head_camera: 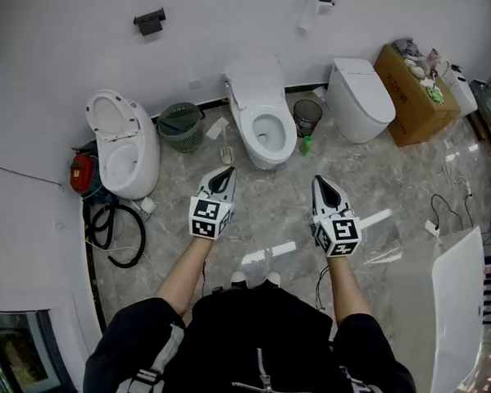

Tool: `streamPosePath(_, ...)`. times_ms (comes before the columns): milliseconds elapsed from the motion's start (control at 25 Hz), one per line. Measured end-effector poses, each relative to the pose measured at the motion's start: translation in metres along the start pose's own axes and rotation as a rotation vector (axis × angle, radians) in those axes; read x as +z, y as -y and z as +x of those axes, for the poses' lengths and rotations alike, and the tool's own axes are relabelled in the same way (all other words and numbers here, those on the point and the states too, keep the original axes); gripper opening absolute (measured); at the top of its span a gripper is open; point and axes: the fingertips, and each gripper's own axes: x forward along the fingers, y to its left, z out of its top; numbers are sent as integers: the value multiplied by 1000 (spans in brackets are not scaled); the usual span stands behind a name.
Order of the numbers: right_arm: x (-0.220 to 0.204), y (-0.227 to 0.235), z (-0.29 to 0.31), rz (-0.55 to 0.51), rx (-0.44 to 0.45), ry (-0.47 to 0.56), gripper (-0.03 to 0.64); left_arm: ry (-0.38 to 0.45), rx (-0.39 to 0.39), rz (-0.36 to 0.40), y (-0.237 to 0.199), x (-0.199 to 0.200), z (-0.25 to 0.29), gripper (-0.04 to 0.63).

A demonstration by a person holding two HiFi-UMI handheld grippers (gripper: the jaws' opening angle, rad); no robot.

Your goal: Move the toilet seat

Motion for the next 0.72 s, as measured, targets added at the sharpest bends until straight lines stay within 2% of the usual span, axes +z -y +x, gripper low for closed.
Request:
streamPosePath(200, -5, 2, -11, 39, 45, 18, 3, -10, 0, -5, 15, -6, 2, 0)
streamPosePath(320, -9, 11, -17, 55, 39, 19, 3, -19, 2, -8, 25, -7, 9, 0)
streamPosePath(720, -33, 40, -36, 82, 75, -22, 3, -30, 10, 7, 62, -4, 32, 0)
